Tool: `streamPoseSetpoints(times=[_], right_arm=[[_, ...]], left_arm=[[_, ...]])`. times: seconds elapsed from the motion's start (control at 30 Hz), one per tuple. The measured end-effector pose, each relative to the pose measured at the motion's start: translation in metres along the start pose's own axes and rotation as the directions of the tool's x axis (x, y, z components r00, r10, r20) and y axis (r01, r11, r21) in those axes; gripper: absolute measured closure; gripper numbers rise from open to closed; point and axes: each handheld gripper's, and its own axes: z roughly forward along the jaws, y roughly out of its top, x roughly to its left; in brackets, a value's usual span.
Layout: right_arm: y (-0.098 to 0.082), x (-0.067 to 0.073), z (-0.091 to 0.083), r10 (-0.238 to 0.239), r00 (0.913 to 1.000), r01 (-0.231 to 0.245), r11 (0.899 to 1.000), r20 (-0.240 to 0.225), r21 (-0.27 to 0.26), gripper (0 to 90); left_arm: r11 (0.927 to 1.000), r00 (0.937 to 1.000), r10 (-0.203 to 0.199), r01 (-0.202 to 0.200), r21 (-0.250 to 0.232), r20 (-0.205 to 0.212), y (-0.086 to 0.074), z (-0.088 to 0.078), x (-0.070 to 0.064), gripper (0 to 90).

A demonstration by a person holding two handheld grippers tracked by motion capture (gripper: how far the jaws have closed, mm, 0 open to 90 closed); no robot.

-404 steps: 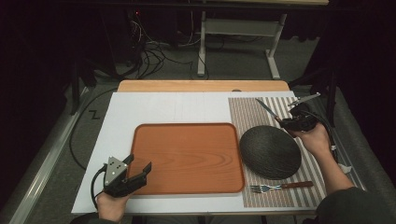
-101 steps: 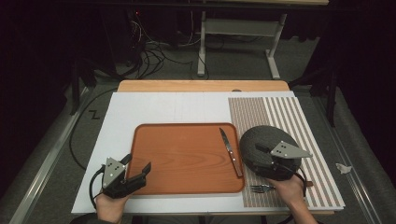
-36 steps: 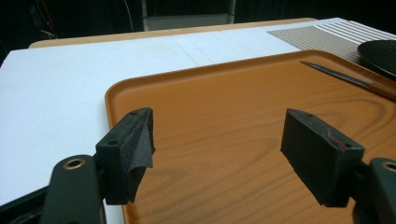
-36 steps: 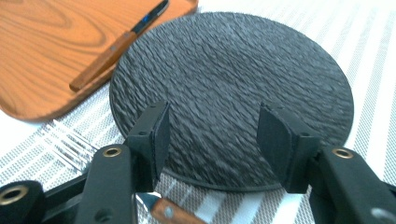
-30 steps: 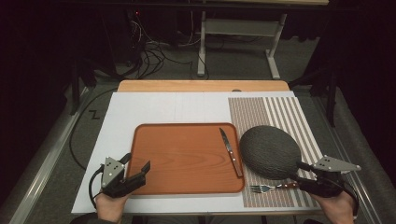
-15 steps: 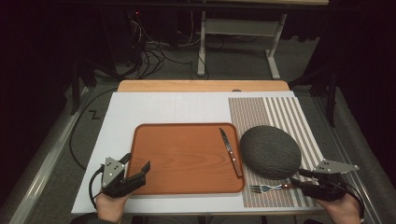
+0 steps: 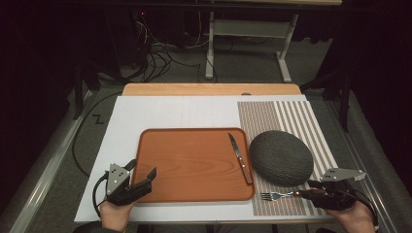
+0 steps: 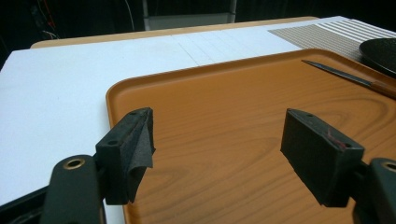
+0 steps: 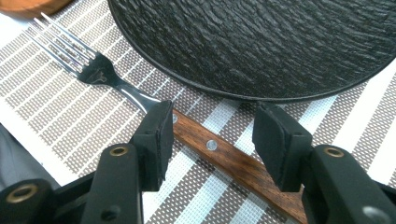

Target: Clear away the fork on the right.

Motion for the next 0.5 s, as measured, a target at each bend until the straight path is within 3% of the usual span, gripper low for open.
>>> streamPoseSetpoints(times=[0.3,0.5], right_arm=[[0.0004,0.0007,0.0036,-0.019,0.9998,0.019,1.0,-0.008,0.015,46.6],[-0.0002,0.0014,0.0071,-0.048,0.9987,0.049,0.997,-0.019,0.055,46.8]], left_arm=[[1.0,1.0,0.0,0.0,0.001,-0.001,0.0,0.0001,0.0001,26.0],[1.0,1.0,-0.001,0.001,0.0,-0.001,0.0,0.0,0.0001,26.0]])
